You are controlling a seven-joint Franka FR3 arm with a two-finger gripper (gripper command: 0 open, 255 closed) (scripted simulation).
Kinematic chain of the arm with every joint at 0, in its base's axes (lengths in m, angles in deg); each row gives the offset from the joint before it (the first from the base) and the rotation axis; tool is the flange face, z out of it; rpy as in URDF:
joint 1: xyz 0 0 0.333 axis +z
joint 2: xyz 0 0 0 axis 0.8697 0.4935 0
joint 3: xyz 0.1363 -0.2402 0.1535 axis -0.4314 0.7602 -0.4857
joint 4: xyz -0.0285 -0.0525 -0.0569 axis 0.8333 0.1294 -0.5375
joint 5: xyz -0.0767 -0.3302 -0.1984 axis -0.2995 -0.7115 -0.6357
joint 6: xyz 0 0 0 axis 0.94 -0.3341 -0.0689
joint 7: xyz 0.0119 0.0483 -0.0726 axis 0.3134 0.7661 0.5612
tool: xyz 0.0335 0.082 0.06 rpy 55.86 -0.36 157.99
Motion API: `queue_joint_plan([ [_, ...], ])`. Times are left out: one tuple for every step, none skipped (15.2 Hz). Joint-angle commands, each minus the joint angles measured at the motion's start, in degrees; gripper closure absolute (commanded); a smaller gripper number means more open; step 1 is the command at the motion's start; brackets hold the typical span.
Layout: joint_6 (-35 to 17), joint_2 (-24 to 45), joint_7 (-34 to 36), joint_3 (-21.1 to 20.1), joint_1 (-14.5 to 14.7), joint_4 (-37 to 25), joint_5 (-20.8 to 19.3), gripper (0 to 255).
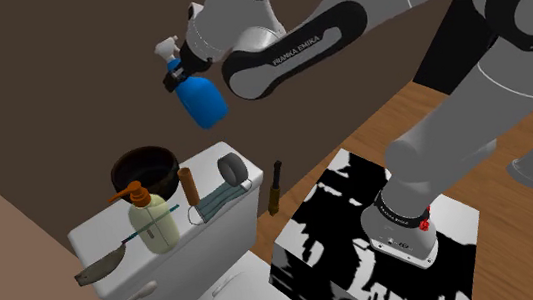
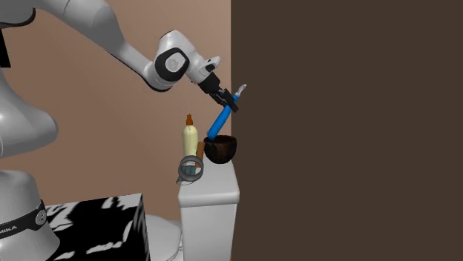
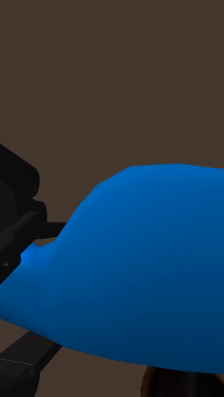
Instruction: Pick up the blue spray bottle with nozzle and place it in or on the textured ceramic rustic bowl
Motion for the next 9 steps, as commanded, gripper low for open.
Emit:
queue_joint_plan([
  [1.0,-0.6,-1.5,0.9,1.0,-0.5,1.9,255],
  [1.6,0.1,2.4,-1.6,-0.5,-1.6,-1.6,255],
  [2.4,1.0,6.3,-4.3,-2.2,-2.9,-5.2,255],
  [3.4,2.1,10.4,-7.0,-3.8,-4.2,-9.2,255],
  [4.6,3.6,14.8,-9.5,-5.1,-5.8,-13.6,255],
  [6.1,5.3,19.3,-12.0,-6.3,-7.4,-18.5,255],
  [8.0,7.5,24.0,-13.9,-6.7,-9.3,-23.7,255],
  [10.1,10.0,28.4,-14.6,-5.7,-11.2,-28.9,255],
  [12.6,12.7,32.3,-15.2,-4.3,-13.2,-33.6,255],
])
